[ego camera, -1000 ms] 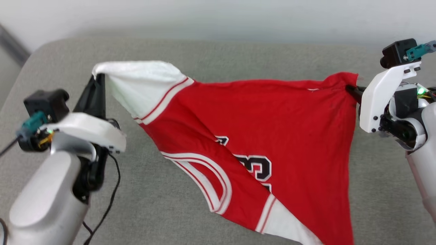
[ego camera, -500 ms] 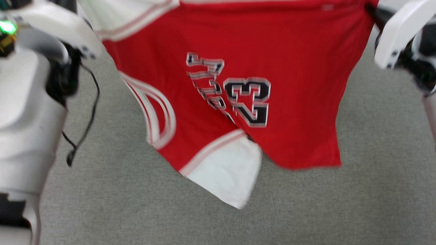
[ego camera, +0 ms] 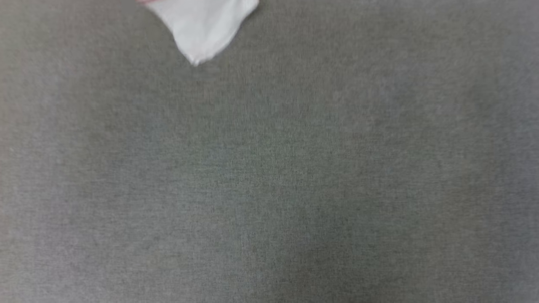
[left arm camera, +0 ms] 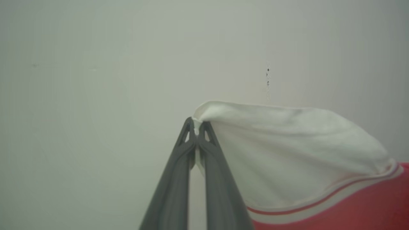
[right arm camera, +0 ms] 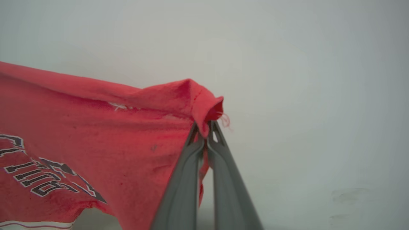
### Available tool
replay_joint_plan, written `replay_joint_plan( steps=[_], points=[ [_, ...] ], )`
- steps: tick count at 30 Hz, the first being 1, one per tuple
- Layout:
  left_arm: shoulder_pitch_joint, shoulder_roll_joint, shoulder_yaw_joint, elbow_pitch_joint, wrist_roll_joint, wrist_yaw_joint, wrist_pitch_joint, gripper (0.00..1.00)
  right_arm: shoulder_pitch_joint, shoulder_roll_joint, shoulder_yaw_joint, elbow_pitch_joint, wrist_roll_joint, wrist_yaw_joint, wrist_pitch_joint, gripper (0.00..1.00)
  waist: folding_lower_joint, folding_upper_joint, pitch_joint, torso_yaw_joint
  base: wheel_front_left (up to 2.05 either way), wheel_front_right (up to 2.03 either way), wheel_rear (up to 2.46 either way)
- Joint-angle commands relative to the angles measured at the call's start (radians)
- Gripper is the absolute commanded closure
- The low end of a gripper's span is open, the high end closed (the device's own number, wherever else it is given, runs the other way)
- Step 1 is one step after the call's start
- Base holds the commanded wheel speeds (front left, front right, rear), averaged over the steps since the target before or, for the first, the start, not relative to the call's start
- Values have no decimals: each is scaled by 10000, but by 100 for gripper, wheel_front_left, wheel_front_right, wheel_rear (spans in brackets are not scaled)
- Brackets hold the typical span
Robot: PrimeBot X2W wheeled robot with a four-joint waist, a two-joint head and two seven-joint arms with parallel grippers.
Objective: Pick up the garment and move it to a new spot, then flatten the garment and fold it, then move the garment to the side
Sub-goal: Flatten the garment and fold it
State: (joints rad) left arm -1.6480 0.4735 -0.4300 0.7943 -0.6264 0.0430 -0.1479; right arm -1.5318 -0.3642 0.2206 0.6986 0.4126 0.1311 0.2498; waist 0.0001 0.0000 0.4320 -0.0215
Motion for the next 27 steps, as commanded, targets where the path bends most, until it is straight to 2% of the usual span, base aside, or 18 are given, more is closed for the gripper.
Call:
replay_joint_plan(
  steps=[1, 7, 13, 20, 27],
  points=[
    [-164, 18, 24, 80, 25, -59, -45, 100, -170, -45, -17, 78, -26, -7, -57, 100, -1, 0, 802, 80, 0, 0, 0],
    [-1465, -146, -40, 696, 149, -232, -258, 100, -1331, -24, 82, 490, -88, -7, -475, 100, -1, 0, 1750, 201, 0, 0, 0],
    [-1541, -443, -59, 1102, 43, -313, -535, 100, -1840, 11, 485, 1196, 108, -7, -894, 100, -1, 0, 2325, 349, 0, 0, 0],
    [-802, -716, -2, 1722, -297, -550, -693, 100, -1369, 190, 1208, 2110, 408, -7, -1633, 100, -1, 0, 2557, 421, 0, 0, 0],
    [1014, -653, 168, 2366, -814, -1146, -945, 100, 40, 246, 2462, 2106, 1269, -7, -1906, 100, -1, 0, 1682, 360, 0, 0, 0]
  ],
)
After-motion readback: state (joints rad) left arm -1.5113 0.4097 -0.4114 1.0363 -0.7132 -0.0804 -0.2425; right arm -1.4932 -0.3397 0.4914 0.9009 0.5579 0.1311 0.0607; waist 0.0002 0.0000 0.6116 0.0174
